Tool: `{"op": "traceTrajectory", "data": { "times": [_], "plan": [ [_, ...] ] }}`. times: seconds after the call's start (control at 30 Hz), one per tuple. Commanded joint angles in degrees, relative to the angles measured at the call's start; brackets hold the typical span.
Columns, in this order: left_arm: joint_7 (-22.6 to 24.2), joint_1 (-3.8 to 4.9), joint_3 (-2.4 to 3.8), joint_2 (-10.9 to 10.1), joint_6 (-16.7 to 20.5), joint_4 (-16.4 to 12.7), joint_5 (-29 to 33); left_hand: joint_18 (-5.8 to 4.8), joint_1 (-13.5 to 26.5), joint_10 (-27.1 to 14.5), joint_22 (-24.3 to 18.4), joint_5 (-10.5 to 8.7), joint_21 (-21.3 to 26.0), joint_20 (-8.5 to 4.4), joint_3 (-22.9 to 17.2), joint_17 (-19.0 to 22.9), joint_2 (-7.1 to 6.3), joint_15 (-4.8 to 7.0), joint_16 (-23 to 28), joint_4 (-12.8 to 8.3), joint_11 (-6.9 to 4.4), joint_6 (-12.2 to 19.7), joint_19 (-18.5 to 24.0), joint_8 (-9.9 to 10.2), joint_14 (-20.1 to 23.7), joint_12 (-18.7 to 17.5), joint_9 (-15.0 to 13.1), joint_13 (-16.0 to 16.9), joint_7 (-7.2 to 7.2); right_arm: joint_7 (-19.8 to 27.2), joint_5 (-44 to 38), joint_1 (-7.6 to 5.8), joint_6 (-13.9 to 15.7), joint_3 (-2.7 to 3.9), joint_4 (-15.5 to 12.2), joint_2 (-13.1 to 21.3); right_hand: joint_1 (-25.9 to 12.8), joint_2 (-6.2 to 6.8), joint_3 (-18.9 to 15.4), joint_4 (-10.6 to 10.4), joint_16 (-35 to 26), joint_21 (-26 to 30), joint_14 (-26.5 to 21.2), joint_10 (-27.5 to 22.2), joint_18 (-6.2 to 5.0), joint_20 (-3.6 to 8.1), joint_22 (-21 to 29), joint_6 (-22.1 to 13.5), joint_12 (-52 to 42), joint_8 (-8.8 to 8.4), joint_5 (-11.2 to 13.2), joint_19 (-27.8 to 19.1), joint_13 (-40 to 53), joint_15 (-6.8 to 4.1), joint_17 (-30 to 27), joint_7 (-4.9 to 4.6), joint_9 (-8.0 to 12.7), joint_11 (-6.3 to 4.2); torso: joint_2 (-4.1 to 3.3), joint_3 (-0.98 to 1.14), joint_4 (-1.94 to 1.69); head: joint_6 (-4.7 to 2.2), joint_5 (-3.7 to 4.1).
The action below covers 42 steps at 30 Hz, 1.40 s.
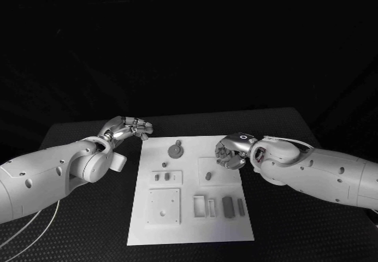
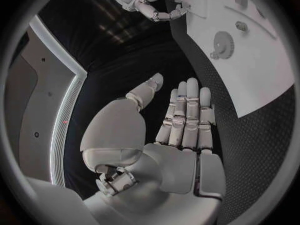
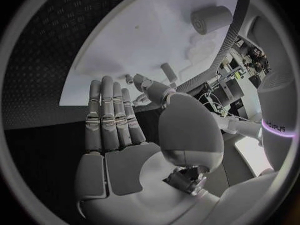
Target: Assemble the parts on the task board
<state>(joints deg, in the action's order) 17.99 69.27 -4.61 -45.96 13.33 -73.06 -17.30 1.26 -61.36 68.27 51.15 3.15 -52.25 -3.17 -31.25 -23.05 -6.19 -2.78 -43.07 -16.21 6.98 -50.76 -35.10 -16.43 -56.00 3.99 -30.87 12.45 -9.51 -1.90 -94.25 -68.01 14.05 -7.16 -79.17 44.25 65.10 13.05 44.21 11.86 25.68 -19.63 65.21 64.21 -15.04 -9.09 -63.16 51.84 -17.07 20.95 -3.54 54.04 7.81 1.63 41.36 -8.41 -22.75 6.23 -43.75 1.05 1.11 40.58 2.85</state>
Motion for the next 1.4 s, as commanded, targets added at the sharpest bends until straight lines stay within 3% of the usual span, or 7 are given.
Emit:
{"op": "traceTrajectory", "data": {
  "times": [0.03,0.47,0.63,1.03,1.4],
  "plan": [
    [1.1,0.06,0.04,0.1,-0.1,-0.2,1.3,0.25,0.3,-0.1,0.0,-0.24,0.4,0.22,0.5,0.1,0.3,0.03,0.2,0.0,-0.06,0.4,0.1,0.1,-0.5,0.1,-0.1,-0.1,0.14,-1.7,-3.6,0.17,0.7,-0.14,0.2,-0.4,0.1,0.66,0.4,0.0,-0.2,-0.1,0.4,0.3,0.05,0.01,0.0,0.5,0.2,0.32,0.3,0.3,0.0,0.18,0.1,-0.1,0.1,0.02,0.0,0.06,0.07,0.05,-0.12],
    [1.0,0.06,0.04,0.2,-0.1,-0.2,1.5,0.32,0.4,-0.2,0.0,-0.25,0.4,0.23,0.7,0.0,0.28,0.04,0.6,0.0,0.01,0.7,0.0,0.2,-0.8,0.0,0.0,-0.2,0.0,-2.0,-5.1,1.08,0.7,-1.02,1.1,-2.2,0.5,0.89,1.4,-0.6,-0.1,-0.1,0.8,1.3,0.04,0.13,-0.3,1.3,1.1,0.64,0.6,0.7,0.1,0.05,0.4,0.08,0.0,-0.17,-0.02,0.07,0.05,0.47,-0.38],
    [0.9,0.06,0.04,0.1,-0.2,-0.2,1.5,0.32,0.4,-0.2,0.0,-0.25,0.5,0.23,0.8,0.0,0.27,0.04,0.7,0.0,0.03,0.8,0.0,0.2,-0.9,0.0,0.0,-0.2,-0.03,-2.2,-6.0,1.23,0.9,-1.33,1.2,-2.6,0.8,0.36,1.7,-0.3,0.5,-0.9,2.0,3.3,0.04,0.64,-0.9,2.7,1.3,1.23,0.6,1.9,0.9,-0.52,1.1,0.6,-0.3,-0.84,-0.01,-0.01,0.0,0.55,-0.3],
    [0.7,0.06,0.04,0.1,-0.3,-0.2,1.5,0.34,0.5,-0.3,0.0,-0.25,0.5,0.24,0.8,0.0,0.27,0.04,0.8,0.0,0.06,0.9,0.0,0.3,-1.0,0.0,0.0,-0.3,-0.08,-3.3,-9.4,1.68,0.2,-1.86,1.6,-3.0,1.6,-1.09,2.8,1.3,1.9,-2.8,4.6,6.8,0.04,1.94,-2.4,5.5,1.3,2.57,0.6,4.6,2.9,-1.75,2.7,1.84,-1.6,-2.24,-0.04,0.04,0.04,0.89,-0.33],
    [0.5,0.06,0.05,0.1,-0.3,-0.2,1.5,0.36,0.3,-0.4,0.1,-0.25,0.5,0.24,0.9,-0.1,0.17,0.04,1.0,-0.1,0.09,1.0,0.0,0.3,-1.1,0.0,0.0,-0.4,-0.11,-4.9,-13.2,2.19,1.0,-2.31,1.7,-3.5,2.5,-1.34,3.7,2.1,2.2,-3.2,5.1,7.6,0.04,2.24,-2.8,6.2,1.4,2.8,0.5,5.2,3.5,-2.04,3.2,2.14,-2.0,-2.57,-0.02,0.08,0.09,1.18,-0.26]
  ]
}}
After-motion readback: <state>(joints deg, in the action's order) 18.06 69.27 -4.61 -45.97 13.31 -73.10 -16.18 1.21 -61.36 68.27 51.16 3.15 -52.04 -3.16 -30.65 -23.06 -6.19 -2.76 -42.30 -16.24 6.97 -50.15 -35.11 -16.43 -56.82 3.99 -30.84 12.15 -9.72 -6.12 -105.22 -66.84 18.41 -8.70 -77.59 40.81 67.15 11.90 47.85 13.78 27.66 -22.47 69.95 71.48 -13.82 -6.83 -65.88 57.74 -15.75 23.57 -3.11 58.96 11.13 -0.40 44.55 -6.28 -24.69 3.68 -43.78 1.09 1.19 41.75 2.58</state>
